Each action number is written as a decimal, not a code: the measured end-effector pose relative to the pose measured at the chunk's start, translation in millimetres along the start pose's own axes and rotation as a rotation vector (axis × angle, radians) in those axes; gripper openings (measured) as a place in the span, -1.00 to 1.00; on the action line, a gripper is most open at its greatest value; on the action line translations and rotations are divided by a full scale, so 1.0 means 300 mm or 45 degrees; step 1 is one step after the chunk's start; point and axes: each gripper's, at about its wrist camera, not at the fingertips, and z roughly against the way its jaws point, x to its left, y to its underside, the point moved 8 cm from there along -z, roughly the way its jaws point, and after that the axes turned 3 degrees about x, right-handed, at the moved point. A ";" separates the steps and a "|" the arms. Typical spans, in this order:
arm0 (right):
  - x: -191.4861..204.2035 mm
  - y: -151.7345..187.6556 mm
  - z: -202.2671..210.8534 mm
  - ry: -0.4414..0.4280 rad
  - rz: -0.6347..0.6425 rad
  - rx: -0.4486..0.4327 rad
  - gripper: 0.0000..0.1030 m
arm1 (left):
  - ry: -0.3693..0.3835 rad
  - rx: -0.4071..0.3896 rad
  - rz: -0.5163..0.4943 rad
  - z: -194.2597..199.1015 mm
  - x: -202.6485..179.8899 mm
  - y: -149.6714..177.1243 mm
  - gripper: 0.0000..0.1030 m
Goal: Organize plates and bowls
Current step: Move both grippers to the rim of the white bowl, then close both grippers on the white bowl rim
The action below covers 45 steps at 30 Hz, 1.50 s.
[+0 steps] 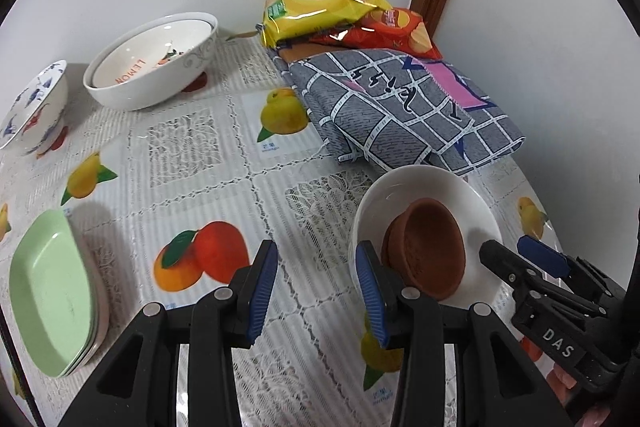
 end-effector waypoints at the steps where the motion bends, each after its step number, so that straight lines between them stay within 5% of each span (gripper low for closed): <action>1: -0.003 -0.003 -0.010 0.013 0.001 0.008 0.13 | 0.002 0.005 -0.003 -0.006 -0.004 -0.003 -0.25; 8: -0.027 -0.011 -0.074 0.080 0.008 0.050 0.05 | -0.001 0.056 -0.013 -0.065 -0.026 -0.007 -0.25; 24: -0.035 -0.022 -0.136 0.010 -0.050 0.052 -0.06 | 0.019 0.107 -0.013 -0.155 -0.046 -0.004 -0.40; 41: -0.032 -0.031 -0.143 0.009 -0.049 0.044 -0.09 | 0.041 0.072 0.004 -0.157 -0.047 -0.004 -0.52; 45: -0.024 -0.028 -0.138 -0.013 -0.055 0.022 -0.23 | 0.050 0.065 0.004 -0.156 -0.052 -0.003 -0.53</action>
